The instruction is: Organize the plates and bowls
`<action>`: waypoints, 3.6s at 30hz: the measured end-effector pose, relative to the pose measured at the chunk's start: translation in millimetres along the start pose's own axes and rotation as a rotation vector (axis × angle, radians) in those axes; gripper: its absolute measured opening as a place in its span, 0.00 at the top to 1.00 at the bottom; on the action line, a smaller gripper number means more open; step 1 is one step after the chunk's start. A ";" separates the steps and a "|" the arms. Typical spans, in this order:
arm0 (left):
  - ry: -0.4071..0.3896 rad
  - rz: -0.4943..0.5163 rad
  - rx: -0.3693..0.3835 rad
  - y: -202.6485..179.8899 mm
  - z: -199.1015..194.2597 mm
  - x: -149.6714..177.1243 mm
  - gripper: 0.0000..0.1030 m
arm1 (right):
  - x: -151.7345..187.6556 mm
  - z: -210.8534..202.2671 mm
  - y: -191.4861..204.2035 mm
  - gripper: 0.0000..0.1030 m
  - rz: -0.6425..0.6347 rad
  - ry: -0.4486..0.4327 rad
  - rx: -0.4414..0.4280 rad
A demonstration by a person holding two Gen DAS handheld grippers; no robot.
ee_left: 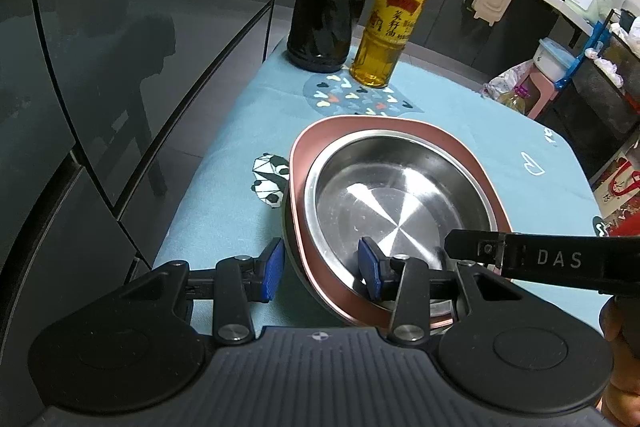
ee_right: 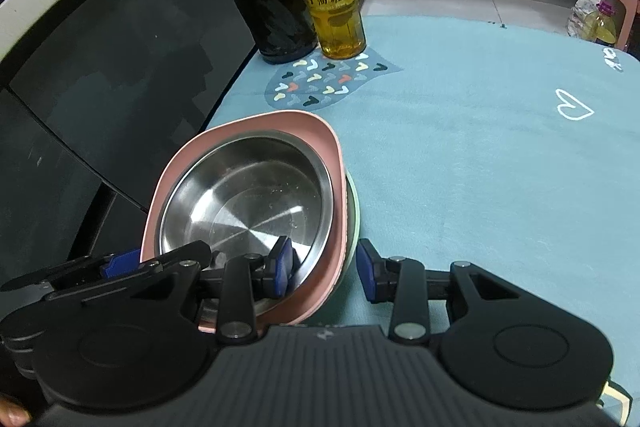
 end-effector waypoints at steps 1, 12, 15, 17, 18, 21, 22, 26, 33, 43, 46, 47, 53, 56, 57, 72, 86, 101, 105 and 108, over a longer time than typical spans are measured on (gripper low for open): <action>-0.003 0.002 0.002 -1.5 -1.9 -0.4 0.64 | 0.4 -4.3 0.3 0.71 -0.001 -0.006 0.001; -0.022 0.028 0.058 -29.3 -36.1 9.1 0.64 | 14.0 -50.5 -10.4 0.71 0.016 -0.062 0.017; -0.018 0.034 0.087 -37.4 -48.4 16.9 0.64 | 23.5 -65.0 -16.4 0.71 0.028 -0.074 0.020; -0.023 0.044 0.112 -43.4 -57.5 22.9 0.64 | 31.4 -76.4 -21.2 0.71 0.033 -0.082 0.023; -0.025 0.050 0.123 -46.0 -61.4 26.1 0.64 | 36.1 -82.0 -23.9 0.71 0.036 -0.085 0.026; -0.015 0.071 0.149 -56.9 -70.3 36.4 0.64 | 49.5 -96.0 -31.4 0.71 0.046 -0.086 0.040; -0.011 0.078 0.156 -60.7 -73.0 40.6 0.64 | 53.9 -100.8 -33.5 0.71 0.049 -0.087 0.045; 0.010 0.108 0.173 -72.3 -80.7 55.4 0.64 | 69.5 -117.0 -38.3 0.71 0.044 -0.092 0.071; 0.049 0.130 0.179 -79.8 -83.9 73.0 0.64 | 83.5 -122.0 -45.0 0.71 0.054 -0.070 0.085; 0.070 0.141 0.179 -75.5 -83.2 80.7 0.63 | 94.7 -113.6 -49.4 0.70 0.082 -0.029 0.068; 0.060 0.164 0.170 -76.2 -82.7 80.5 0.63 | 94.7 -114.9 -49.8 0.70 0.089 -0.042 0.058; 0.058 0.170 0.169 -76.4 -83.0 80.7 0.63 | 93.8 -115.1 -49.6 0.70 0.090 -0.043 0.057; 0.074 0.168 0.165 -74.7 -82.6 79.6 0.60 | 92.9 -120.6 -49.2 0.64 0.069 -0.077 0.066; 0.077 0.165 0.150 -74.6 -81.3 79.5 0.56 | 91.4 -120.7 -52.2 0.59 0.079 -0.085 0.068; 0.077 0.166 0.147 -74.5 -81.0 79.8 0.56 | 91.5 -120.5 -53.5 0.58 0.083 -0.085 0.071; 0.098 0.122 0.149 -68.4 -73.3 80.6 0.45 | 93.8 -109.9 -68.6 0.51 0.161 -0.050 0.070; 0.144 0.023 0.172 -55.7 -68.2 76.3 0.44 | 92.6 -117.1 -80.9 0.48 0.282 -0.075 0.011; 0.153 0.020 0.204 -59.6 -63.6 77.6 0.45 | 95.0 -101.0 -79.8 0.41 0.289 -0.022 -0.026; 0.159 0.016 0.215 -61.1 -60.9 76.6 0.45 | 92.4 -98.9 -80.5 0.41 0.303 -0.016 -0.033; 0.163 0.007 0.230 -61.2 -58.2 76.7 0.45 | 91.6 -98.5 -80.1 0.41 0.299 -0.013 -0.033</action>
Point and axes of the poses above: each gripper's, at about its wrist camera, not at the fingertips, and z roughly the way its jaws point, y to its left, x to its underside, the point moved 2 cm from there along z, roughly the way its jaws point, and after that the axes turned 8 degrees about -y, right-handed, at the moved point
